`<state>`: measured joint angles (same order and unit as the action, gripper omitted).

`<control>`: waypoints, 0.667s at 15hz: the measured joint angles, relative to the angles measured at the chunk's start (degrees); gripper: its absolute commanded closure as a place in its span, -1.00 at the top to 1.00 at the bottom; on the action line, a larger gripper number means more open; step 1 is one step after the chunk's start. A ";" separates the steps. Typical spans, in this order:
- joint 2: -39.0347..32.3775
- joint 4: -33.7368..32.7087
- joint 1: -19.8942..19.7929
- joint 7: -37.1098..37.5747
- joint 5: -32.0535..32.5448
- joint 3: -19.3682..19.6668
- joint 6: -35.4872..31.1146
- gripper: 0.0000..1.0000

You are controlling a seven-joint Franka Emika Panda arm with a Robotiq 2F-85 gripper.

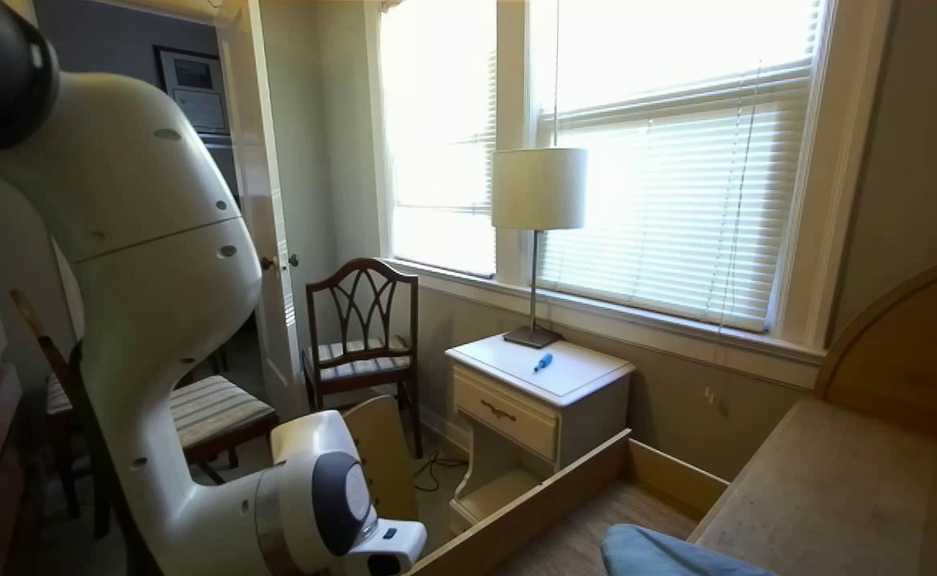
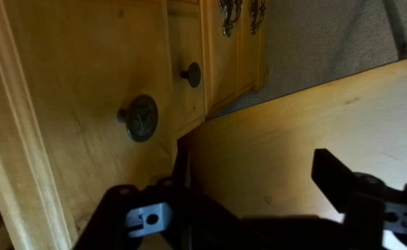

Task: Open the topmost drawer on the right.

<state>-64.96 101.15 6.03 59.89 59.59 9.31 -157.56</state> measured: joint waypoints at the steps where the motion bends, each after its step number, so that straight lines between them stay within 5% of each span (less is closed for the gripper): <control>1: 1.68 2.57 -0.34 -0.58 0.00 0.01 -0.56 1.00; 10: 19.53 20.81 -8.11 -10.39 0.16 2.73 -6.77 1.00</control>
<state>-45.42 121.96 -2.08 49.50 59.75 12.04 -164.34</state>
